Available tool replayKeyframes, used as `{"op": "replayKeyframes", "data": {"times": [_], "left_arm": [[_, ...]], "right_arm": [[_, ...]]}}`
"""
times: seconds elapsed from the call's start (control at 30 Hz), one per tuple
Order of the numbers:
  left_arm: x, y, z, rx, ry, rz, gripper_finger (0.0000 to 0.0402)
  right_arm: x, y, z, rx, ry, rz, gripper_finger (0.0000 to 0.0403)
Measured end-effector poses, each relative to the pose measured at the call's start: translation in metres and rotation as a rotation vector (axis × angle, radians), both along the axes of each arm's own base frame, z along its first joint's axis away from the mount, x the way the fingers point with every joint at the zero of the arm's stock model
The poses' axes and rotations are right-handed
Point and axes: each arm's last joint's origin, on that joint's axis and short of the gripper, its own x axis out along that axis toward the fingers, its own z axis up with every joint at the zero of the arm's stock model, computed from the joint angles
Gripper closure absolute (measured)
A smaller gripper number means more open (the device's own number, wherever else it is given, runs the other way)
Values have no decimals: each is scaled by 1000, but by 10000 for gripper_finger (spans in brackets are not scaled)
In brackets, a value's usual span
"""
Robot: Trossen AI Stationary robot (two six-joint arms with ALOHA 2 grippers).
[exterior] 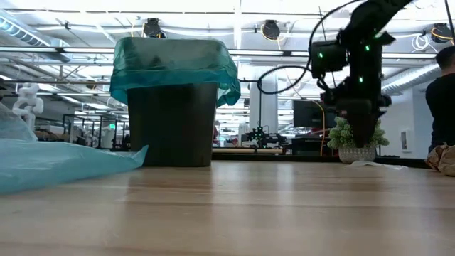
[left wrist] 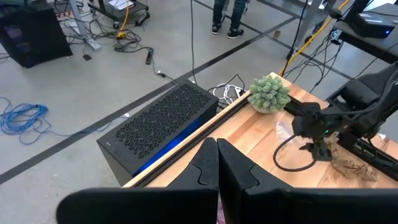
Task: Place trash/remove bag and relplace
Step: Put the transparent cellophane into the trash bin
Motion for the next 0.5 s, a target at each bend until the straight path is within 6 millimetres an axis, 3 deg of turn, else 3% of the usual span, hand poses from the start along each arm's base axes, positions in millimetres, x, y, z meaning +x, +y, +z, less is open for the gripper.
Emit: {"op": "replayKeyframes", "data": {"times": [0.3, 0.4, 0.5], "left_arm": [[0, 0, 0, -1, -1, 0, 402], [0, 0, 0, -1, -1, 0, 402], [0, 0, 0, 0, -1, 0, 402]], "right_arm": [[-21, -10, -35, -61, -16, -149, 179], [-27, -13, -43, -51, -53, -181, 214], [-31, -17, -49, 3, -101, -208, 278]]}}
